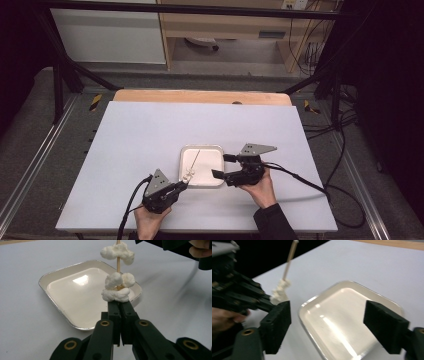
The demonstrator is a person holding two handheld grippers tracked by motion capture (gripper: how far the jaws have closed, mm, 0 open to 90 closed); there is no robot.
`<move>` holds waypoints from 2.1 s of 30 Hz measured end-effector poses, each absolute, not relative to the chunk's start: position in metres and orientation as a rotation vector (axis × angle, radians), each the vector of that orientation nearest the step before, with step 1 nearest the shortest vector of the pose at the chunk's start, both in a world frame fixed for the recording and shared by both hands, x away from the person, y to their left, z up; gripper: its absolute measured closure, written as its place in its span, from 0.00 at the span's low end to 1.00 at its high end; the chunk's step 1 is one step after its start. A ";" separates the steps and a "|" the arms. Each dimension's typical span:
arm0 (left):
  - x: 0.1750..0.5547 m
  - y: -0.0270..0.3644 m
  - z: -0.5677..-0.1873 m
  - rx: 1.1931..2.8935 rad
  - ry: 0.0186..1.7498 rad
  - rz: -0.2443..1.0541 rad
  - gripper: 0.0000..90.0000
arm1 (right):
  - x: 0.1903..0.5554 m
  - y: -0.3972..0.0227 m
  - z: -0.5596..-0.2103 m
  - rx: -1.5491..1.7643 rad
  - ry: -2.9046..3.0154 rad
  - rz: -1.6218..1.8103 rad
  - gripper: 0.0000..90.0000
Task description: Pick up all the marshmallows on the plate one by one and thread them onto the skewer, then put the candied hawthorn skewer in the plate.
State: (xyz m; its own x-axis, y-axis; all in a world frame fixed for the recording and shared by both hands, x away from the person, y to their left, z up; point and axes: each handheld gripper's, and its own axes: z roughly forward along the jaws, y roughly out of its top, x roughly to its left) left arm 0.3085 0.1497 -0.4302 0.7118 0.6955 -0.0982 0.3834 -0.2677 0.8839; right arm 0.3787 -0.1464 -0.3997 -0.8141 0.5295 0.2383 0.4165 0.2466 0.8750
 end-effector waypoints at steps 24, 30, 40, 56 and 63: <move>0.320 0.166 -0.412 1.918 0.840 0.378 0.98 | 0.367 -0.233 -0.439 1.076 2.389 1.343 0.01; 0.327 0.163 -0.407 1.952 0.834 0.355 0.98 | 0.364 -0.242 -0.441 1.076 2.383 1.296 0.01; 0.344 0.155 -0.401 2.014 0.834 0.343 0.98 | 0.361 -0.250 -0.444 1.082 2.372 1.296 0.01; 0.377 0.137 -0.409 2.116 0.885 0.310 0.98 | 0.361 -0.251 -0.446 1.081 2.378 1.304 0.01; 0.382 0.126 -0.419 2.192 0.902 0.316 0.98 | 0.361 -0.251 -0.446 1.077 2.384 1.311 0.01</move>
